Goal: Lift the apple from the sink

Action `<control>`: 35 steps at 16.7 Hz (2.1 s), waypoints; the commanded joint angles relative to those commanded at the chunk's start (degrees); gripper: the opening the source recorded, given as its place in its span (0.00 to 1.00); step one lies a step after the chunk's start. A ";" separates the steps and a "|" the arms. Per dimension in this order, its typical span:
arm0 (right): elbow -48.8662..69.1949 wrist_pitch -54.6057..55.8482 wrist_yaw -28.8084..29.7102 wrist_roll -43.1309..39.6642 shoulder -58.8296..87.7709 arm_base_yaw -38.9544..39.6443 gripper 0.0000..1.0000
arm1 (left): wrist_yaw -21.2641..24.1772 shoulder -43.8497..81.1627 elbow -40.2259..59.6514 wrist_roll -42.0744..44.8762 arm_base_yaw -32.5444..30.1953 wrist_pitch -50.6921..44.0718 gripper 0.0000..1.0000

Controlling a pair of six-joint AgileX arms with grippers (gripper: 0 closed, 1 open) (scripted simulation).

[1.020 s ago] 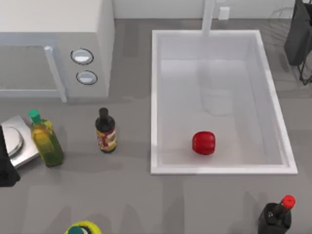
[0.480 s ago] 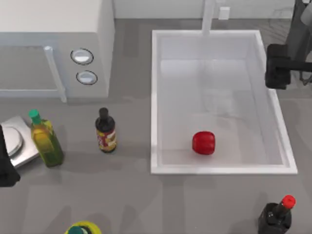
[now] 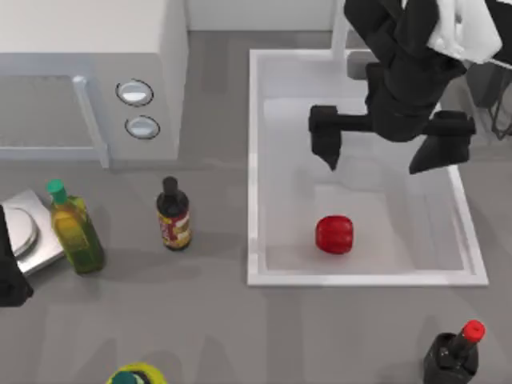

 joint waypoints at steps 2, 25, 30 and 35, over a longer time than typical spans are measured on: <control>5.16 -3.12 0.02 1.40 6.45 1.43 1.00 | 0.00 0.00 0.00 0.00 0.00 0.00 1.00; -1.27 19.50 0.21 3.08 27.25 3.00 1.00 | 0.00 0.00 0.00 0.00 0.00 0.00 1.00; -1.27 19.50 0.21 3.08 27.25 3.00 0.85 | 0.00 0.00 0.00 0.00 0.00 0.00 1.00; -1.27 19.50 0.21 3.08 27.25 3.00 0.47 | 0.00 0.00 0.00 0.00 0.00 0.00 1.00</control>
